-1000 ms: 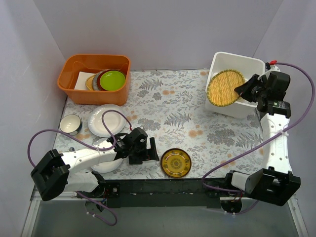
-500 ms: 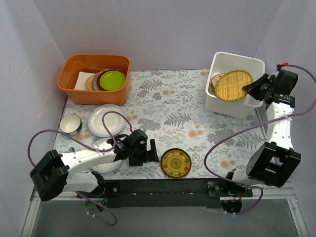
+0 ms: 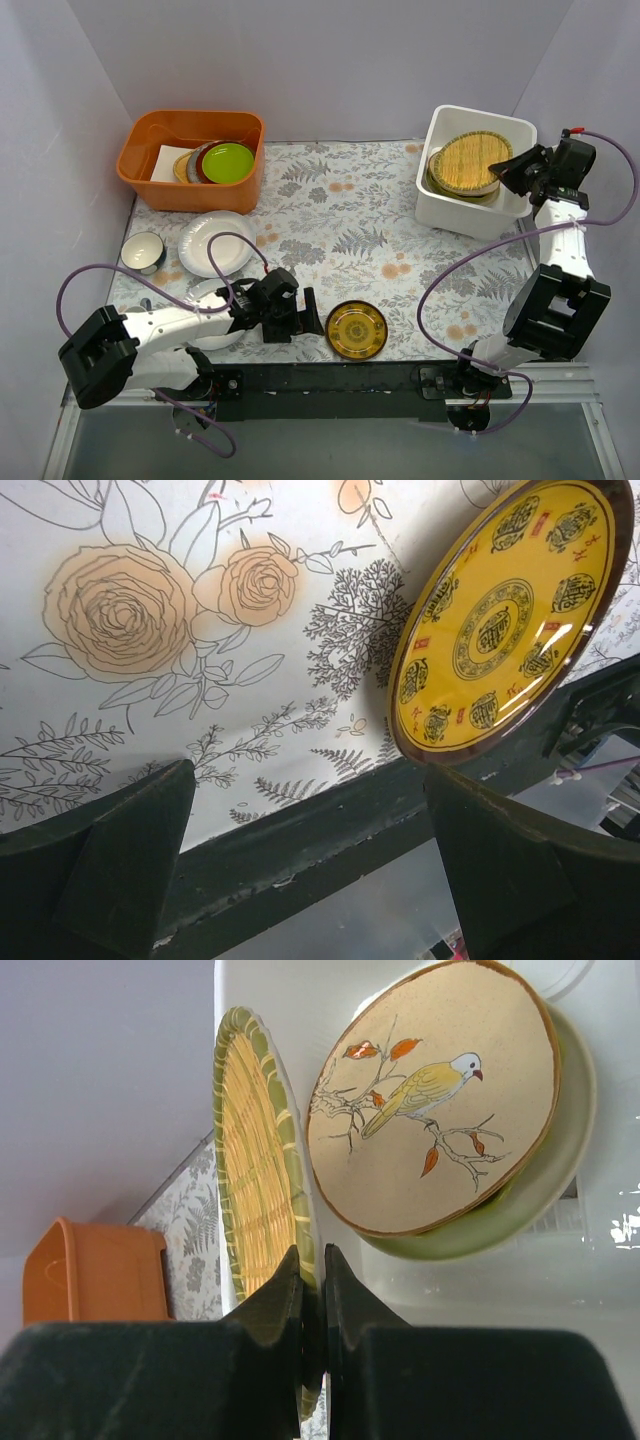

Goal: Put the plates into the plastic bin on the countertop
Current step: Place the plate in the plastic bin.

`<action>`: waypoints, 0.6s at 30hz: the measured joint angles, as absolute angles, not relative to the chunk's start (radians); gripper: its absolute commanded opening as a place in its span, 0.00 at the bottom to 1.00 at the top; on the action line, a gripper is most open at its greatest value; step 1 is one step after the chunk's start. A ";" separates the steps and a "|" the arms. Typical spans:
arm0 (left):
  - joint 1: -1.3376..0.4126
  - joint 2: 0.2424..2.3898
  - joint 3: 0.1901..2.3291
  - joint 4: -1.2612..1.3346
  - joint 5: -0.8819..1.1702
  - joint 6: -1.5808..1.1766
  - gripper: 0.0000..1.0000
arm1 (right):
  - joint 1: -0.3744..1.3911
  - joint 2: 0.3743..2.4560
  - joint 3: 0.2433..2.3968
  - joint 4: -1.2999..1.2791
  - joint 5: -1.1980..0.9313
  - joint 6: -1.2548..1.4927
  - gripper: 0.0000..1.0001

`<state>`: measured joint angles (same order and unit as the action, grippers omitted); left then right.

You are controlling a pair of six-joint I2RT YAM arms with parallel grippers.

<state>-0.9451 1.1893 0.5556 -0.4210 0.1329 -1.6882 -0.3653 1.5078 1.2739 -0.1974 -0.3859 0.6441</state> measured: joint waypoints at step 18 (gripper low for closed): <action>-0.978 1.154 0.498 -0.342 0.150 -1.763 0.98 | -0.363 1.658 1.234 -0.043 -0.263 0.753 0.01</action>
